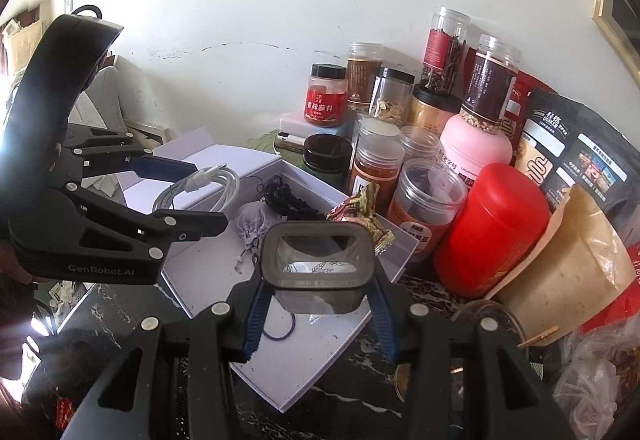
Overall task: Organize objects
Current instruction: 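Lower the white cable into the box and open the left tool, then lift both open tools out of the box back over the table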
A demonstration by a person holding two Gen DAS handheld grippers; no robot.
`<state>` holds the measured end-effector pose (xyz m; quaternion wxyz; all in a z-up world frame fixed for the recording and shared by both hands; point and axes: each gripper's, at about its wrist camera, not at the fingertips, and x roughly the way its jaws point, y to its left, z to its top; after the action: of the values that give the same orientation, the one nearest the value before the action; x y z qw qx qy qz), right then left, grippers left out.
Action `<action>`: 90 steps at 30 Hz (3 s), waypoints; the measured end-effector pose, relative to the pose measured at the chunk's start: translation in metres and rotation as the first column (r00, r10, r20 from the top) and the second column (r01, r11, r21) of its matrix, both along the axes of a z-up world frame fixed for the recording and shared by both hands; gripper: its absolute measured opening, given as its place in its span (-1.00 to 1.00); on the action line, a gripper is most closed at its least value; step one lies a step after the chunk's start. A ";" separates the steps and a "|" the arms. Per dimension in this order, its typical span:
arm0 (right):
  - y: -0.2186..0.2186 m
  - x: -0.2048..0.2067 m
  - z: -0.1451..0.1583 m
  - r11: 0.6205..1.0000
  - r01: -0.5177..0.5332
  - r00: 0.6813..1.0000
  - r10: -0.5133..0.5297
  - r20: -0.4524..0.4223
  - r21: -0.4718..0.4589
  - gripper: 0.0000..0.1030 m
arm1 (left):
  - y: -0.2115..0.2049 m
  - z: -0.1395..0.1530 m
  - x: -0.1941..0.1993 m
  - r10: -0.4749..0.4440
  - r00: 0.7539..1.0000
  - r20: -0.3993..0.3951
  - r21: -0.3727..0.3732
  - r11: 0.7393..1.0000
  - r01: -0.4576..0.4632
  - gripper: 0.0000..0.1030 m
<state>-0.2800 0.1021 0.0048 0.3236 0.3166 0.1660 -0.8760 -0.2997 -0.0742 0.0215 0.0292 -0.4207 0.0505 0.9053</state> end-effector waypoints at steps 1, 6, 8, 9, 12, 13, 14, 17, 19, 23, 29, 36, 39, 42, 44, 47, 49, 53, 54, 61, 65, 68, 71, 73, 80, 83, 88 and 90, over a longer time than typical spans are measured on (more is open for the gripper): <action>-0.002 -0.003 -0.002 1.000 0.001 1.000 -0.001 0.003 0.000 -0.11 | -0.002 -0.003 -0.004 0.000 1.000 0.004 0.002 1.000 0.000 0.04; -0.015 -0.019 -0.014 1.000 -0.006 1.000 0.006 0.006 0.004 -0.11 | -0.009 -0.018 -0.019 0.005 1.000 0.011 0.012 1.000 -0.005 0.04; -0.021 -0.025 -0.020 1.000 -0.018 1.000 0.018 0.011 0.006 -0.11 | -0.012 -0.024 -0.024 0.004 1.000 0.021 0.016 1.000 -0.004 0.04; -0.023 -0.029 -0.022 1.000 -0.023 1.000 0.023 0.014 0.004 -0.11 | -0.013 -0.027 -0.026 0.004 1.000 0.021 0.020 1.000 -0.004 0.04; -0.029 -0.036 -0.027 0.999 -0.036 0.999 0.036 0.011 -0.006 -0.11 | -0.017 -0.034 -0.033 -0.005 1.000 0.022 0.022 1.000 0.004 0.04; -0.031 -0.039 -0.028 0.999 -0.040 0.999 0.040 0.012 -0.010 -0.11 | -0.018 -0.035 -0.036 -0.006 1.000 0.022 0.021 1.000 0.006 0.04; -0.033 -0.042 -0.029 0.999 -0.043 0.999 0.043 0.013 -0.014 -0.11 | -0.020 -0.037 -0.038 -0.008 1.000 0.023 0.021 1.000 0.008 0.04; -0.039 -0.052 -0.032 0.998 -0.051 0.998 0.051 0.023 -0.024 -0.11 | -0.025 -0.042 -0.046 -0.017 1.000 0.019 0.030 0.999 0.016 0.04; -0.043 -0.057 -0.035 0.998 -0.052 0.998 0.053 0.031 -0.030 -0.11 | -0.029 -0.045 -0.052 -0.018 1.000 0.020 0.032 0.999 0.017 0.04; -0.053 -0.068 -0.046 0.998 -0.057 0.996 0.059 0.062 -0.040 -0.11 | -0.037 -0.053 -0.064 -0.005 1.000 0.014 0.038 0.999 0.004 0.04; -0.065 -0.083 -0.066 0.998 -0.059 0.993 0.060 0.100 -0.016 -0.11 | -0.048 -0.064 -0.079 0.005 1.000 -0.001 0.049 0.999 -0.005 0.04; -0.069 -0.089 -0.077 0.997 -0.073 0.989 0.073 0.126 -0.007 -0.10 | -0.050 -0.081 -0.091 -0.022 0.999 0.030 0.083 0.996 0.019 0.04; -0.070 -0.091 -0.080 0.998 -0.067 0.988 0.066 0.138 0.000 -0.10 | -0.047 -0.087 -0.094 -0.027 0.998 0.049 0.078 0.997 0.023 0.04; -0.070 -0.087 -0.077 0.998 -0.061 0.992 0.059 0.112 0.013 -0.08 | -0.046 -0.091 -0.095 -0.026 0.997 0.066 0.070 0.997 0.021 0.04; -0.071 -0.086 -0.077 0.998 -0.056 0.993 0.054 0.103 0.024 0.02 | -0.047 -0.092 -0.095 -0.017 0.997 0.073 0.062 0.998 0.012 0.04; -0.072 -0.086 -0.078 0.998 -0.052 0.993 0.048 0.105 0.033 0.03 | -0.047 -0.092 -0.095 -0.011 0.997 0.077 0.057 0.998 0.007 0.05; -0.071 -0.087 -0.078 0.998 -0.045 0.994 0.042 0.103 0.034 0.03 | -0.046 -0.090 -0.094 -0.008 0.997 0.073 0.047 0.999 0.005 0.05; -0.068 -0.088 -0.073 0.999 -0.028 0.995 0.025 0.100 0.027 0.03 | -0.048 -0.083 -0.093 0.007 0.998 0.060 0.035 0.999 -0.009 0.05; -0.067 -0.088 -0.071 0.999 -0.025 0.995 0.023 0.099 0.023 0.03 | -0.048 -0.081 -0.092 0.011 0.998 0.056 0.036 0.999 -0.013 0.05; -0.061 -0.081 -0.057 1.000 -0.015 0.997 0.014 0.072 0.019 0.03 | -0.051 -0.059 -0.087 0.032 0.999 0.030 0.037 0.999 -0.033 0.12; -0.056 -0.074 -0.046 1.000 -0.013 0.999 0.012 0.046 0.017 0.03 | -0.049 -0.045 -0.080 0.042 0.999 0.015 0.021 0.999 -0.042 0.15; -0.054 -0.067 -0.034 1.000 -0.008 1.000 0.007 0.025 0.018 0.03 | -0.049 -0.034 -0.075 0.048 0.999 0.003 0.023 0.999 -0.048 0.15; -0.050 -0.060 -0.021 1.000 -0.002 1.000 0.002 0.001 0.015 0.04 | -0.048 -0.021 -0.067 0.051 0.999 -0.013 0.022 0.998 -0.051 0.16; -0.048 -0.055 -0.014 1.000 -0.001 1.000 0.002 -0.012 0.009 0.09 | -0.046 -0.012 -0.062 0.054 0.998 -0.025 0.014 0.998 -0.054 0.17; -0.040 -0.039 0.012 1.000 0.005 0.999 -0.005 -0.047 -0.002 0.11 | -0.039 0.020 -0.041 0.052 0.996 -0.076 -0.005 0.999 -0.053 0.23; -0.035 -0.031 0.022 1.000 0.006 0.998 -0.007 -0.062 -0.004 0.11 | -0.036 0.030 -0.032 0.058 0.995 -0.081 -0.008 0.998 -0.058 0.25; -0.023 -0.014 0.037 1.000 0.022 0.996 -0.023 -0.085 -0.011 0.11 | -0.031 0.045 -0.015 0.063 0.995 -0.080 -0.004 0.998 -0.064 0.25; -0.019 -0.007 0.043 1.000 0.029 0.995 -0.030 -0.095 -0.013 0.12 | -0.027 0.051 -0.008 0.061 0.994 -0.086 -0.010 0.998 -0.062 0.25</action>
<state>-0.2867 0.0833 0.0481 0.3043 0.2748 0.1716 -0.8958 -0.3079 -0.1014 0.0721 -0.0037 -0.3829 0.0446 0.9227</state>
